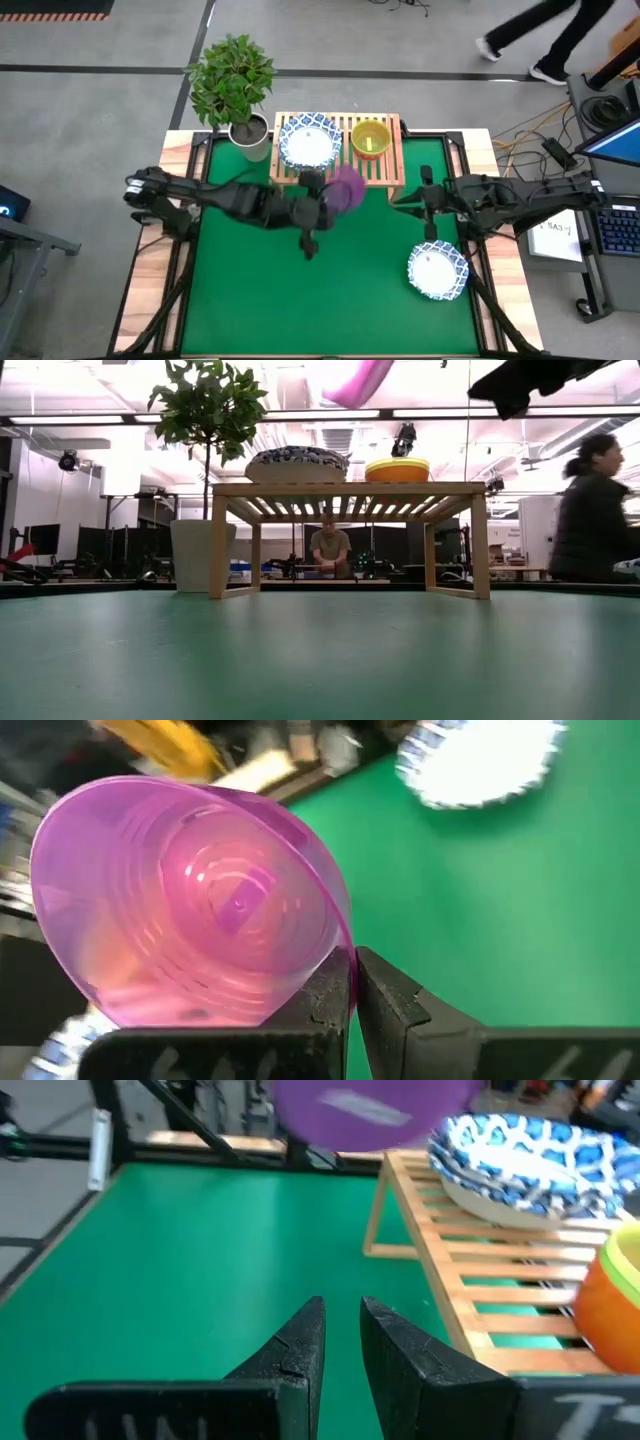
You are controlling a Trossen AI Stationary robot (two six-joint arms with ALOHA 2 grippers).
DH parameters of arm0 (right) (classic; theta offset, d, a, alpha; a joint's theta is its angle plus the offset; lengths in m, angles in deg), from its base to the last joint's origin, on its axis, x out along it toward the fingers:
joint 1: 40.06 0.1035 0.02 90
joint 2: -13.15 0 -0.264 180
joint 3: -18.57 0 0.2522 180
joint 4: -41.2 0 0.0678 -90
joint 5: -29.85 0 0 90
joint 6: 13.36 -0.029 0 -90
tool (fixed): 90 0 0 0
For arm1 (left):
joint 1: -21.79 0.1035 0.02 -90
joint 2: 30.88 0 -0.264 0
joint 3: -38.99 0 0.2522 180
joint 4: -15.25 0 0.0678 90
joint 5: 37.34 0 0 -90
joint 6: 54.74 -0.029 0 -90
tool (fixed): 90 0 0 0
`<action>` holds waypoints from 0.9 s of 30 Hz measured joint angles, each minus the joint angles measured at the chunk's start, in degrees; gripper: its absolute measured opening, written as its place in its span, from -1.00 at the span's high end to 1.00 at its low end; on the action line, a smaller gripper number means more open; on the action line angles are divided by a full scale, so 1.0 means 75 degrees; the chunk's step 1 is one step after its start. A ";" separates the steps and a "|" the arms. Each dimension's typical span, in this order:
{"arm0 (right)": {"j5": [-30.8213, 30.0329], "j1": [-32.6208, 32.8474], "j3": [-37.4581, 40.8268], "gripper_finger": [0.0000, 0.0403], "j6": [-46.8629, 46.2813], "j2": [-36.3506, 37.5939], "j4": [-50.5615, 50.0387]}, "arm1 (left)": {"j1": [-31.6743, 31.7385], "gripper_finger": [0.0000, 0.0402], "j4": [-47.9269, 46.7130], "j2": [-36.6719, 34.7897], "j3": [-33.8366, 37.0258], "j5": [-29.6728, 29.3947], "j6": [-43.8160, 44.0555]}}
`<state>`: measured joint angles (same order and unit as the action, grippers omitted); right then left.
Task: Place and stack bowls onto a shelf
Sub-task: Stack the purple bowl on top of the yellow bowl
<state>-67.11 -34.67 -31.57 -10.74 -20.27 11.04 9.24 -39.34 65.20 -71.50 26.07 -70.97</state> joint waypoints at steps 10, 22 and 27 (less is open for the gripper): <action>0.0190 0.0002 0.0040 0.72 0.0395 0.0145 0.0169 | 0.1671 1.00 0.2493 0.0072 0.0012 0.0147 -0.1530; 0.0190 0.0000 0.0040 0.72 0.0535 0.0153 0.0245 | 0.2926 1.00 0.4282 0.0541 -0.0003 0.1480 -0.1012; 0.0190 0.0000 0.0040 0.72 0.0535 0.0147 0.0240 | 0.3085 1.00 0.4273 0.1067 -0.0138 0.1483 -0.0937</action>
<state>-65.69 -34.67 -31.27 -6.73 -19.16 12.84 32.38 -7.30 73.20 -72.53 37.19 -77.99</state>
